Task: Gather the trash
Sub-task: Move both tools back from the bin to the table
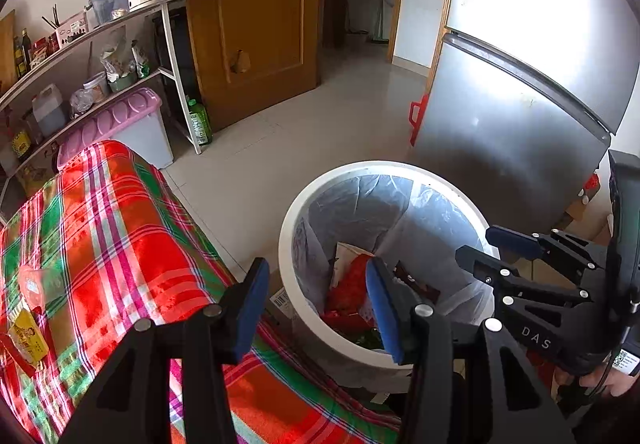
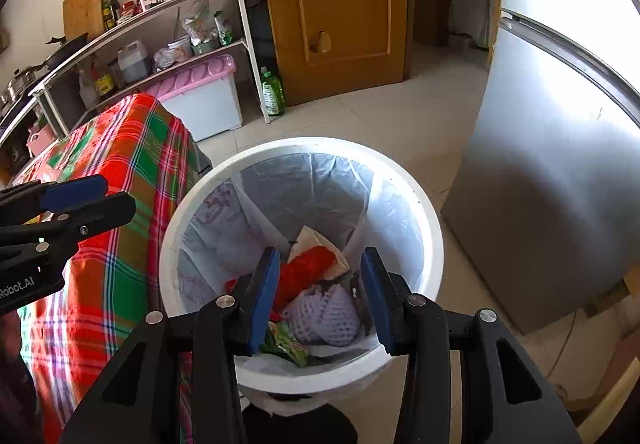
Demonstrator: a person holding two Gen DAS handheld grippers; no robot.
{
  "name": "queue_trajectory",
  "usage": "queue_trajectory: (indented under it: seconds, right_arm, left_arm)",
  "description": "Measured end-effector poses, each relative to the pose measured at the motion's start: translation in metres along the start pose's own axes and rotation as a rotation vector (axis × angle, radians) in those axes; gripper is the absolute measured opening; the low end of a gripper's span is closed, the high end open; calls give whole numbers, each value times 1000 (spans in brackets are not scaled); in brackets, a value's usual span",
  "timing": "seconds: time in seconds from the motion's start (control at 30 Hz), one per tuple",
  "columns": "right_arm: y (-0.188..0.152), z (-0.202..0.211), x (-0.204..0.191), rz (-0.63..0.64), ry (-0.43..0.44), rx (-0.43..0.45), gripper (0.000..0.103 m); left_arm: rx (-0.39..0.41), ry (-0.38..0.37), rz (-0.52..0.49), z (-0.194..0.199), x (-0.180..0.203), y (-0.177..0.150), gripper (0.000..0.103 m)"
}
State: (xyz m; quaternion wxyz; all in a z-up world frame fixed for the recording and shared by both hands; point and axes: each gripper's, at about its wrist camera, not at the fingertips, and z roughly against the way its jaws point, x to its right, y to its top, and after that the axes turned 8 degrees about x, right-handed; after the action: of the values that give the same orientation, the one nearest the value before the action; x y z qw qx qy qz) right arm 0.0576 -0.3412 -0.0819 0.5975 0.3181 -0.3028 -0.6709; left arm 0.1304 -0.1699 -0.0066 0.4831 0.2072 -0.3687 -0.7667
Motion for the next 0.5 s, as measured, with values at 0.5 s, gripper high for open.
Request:
queue_trajectory:
  seconds: [0.5]
  right_arm:
    - [16, 27, -58, 46, 81, 67, 45]
  left_arm:
    - [80, 69, 69, 52, -48, -10, 55]
